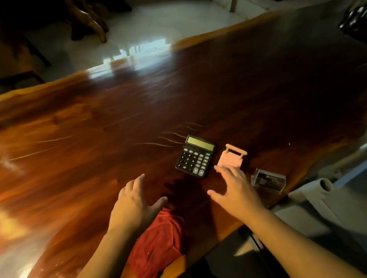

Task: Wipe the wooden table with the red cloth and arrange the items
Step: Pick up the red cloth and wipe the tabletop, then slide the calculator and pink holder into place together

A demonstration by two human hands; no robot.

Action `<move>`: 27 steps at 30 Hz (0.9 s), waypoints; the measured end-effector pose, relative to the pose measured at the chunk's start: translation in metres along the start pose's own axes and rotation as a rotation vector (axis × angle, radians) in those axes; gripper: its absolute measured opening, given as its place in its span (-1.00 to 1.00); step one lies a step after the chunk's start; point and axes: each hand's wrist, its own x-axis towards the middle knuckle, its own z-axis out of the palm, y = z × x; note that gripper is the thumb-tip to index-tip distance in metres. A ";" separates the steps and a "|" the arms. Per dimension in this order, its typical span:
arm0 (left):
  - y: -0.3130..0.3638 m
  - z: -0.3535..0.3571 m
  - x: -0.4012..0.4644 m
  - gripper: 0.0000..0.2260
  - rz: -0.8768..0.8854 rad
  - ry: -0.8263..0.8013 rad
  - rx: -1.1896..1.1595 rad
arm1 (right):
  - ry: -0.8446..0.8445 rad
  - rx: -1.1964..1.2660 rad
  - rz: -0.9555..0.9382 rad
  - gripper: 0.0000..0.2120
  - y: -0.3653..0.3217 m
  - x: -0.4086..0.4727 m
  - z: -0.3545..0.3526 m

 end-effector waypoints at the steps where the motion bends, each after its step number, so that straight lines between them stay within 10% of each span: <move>1: 0.011 0.004 0.010 -0.09 0.005 0.006 -0.001 | 0.022 -0.020 0.007 -0.25 0.009 0.007 -0.004; 27: 0.110 0.140 0.161 0.30 -0.070 -0.099 0.215 | 0.068 -0.312 -0.077 0.12 0.088 0.085 -0.004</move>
